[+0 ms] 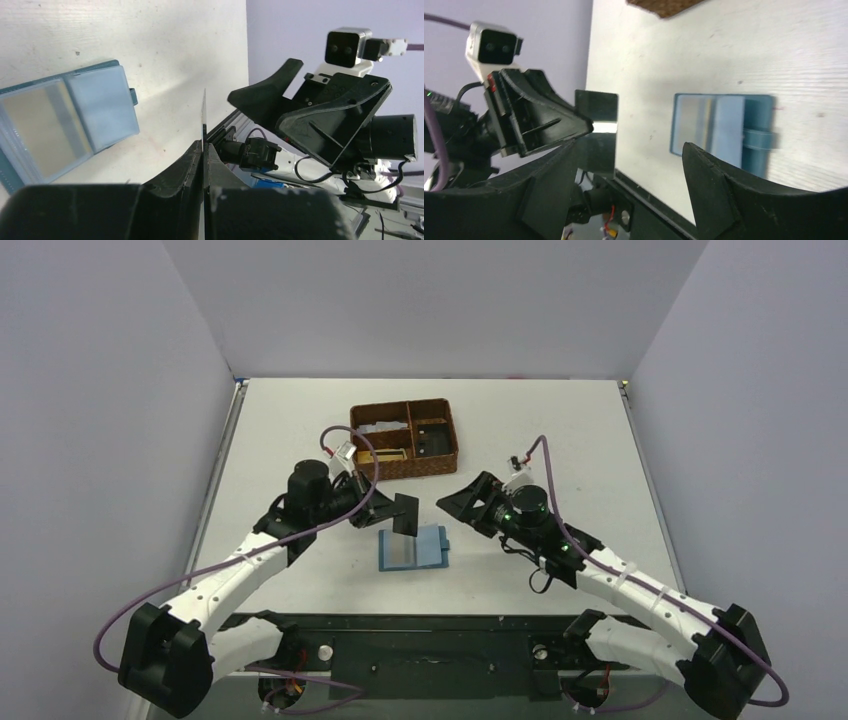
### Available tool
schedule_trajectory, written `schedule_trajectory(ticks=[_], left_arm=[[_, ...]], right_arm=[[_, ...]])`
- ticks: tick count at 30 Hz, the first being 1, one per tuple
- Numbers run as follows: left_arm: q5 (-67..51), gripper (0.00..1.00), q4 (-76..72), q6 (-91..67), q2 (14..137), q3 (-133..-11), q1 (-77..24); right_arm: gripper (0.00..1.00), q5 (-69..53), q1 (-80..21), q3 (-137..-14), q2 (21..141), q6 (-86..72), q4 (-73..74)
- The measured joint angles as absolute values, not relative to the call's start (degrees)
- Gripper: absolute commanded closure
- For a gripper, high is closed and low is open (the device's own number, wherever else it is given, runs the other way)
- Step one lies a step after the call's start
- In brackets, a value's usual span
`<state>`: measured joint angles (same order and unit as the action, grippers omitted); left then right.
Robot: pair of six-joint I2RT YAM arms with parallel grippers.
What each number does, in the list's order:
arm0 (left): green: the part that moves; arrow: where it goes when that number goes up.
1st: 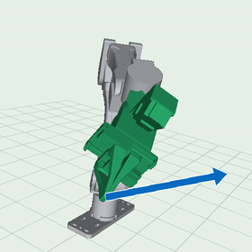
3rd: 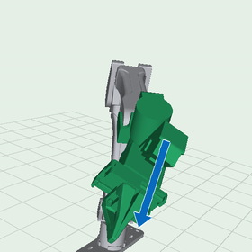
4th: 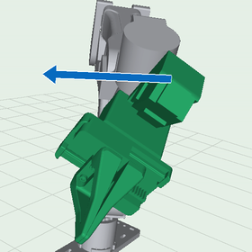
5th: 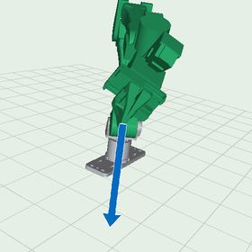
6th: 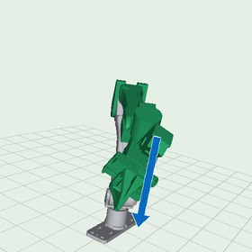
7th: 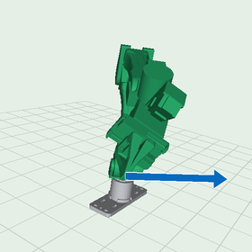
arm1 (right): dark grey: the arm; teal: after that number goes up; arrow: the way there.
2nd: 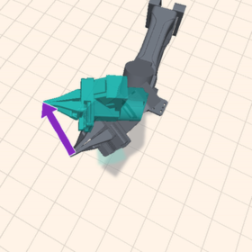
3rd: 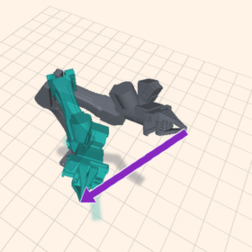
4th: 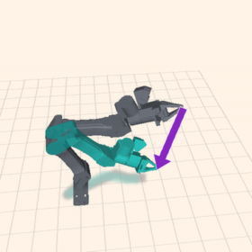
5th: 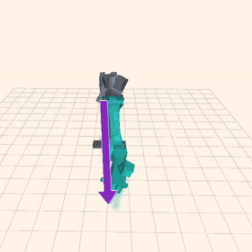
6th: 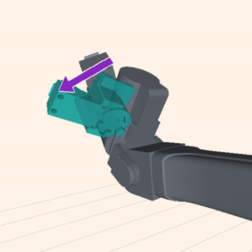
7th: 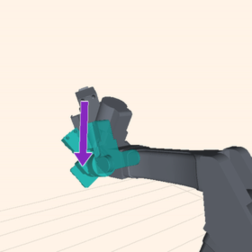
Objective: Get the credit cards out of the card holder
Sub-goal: Remove the credit card from the card holder, then place the credit card in the storage box.
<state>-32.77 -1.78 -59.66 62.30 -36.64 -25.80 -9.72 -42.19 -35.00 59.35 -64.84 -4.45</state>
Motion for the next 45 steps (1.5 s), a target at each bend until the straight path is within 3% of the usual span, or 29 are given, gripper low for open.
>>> schedule_trajectory(ticks=[8, 13, 28, 45], left_arm=[[-24.91, 1.00, 7.42, -55.79, 63.51, -44.88, -25.82], [-20.73, 1.00, 10.02, -54.15, 70.54, -53.15, -25.85], [-11.86, 1.00, 14.41, -49.60, 107.42, -89.41, -25.82], [-10.48, 1.00, 14.63, -49.06, 132.05, -106.06, -25.67]], right_arm=[[0.27, 2.02, -39.33, -38.13, 54.06, -59.40, 10.26], [0.25, 4.54, -35.29, -41.95, 54.57, -56.34, 17.15], [0.25, -3.84, -18.68, -57.91, 69.21, -48.38, 31.88], [0.26, -9.45, -10.37, -62.76, 73.93, -39.40, 38.92]])
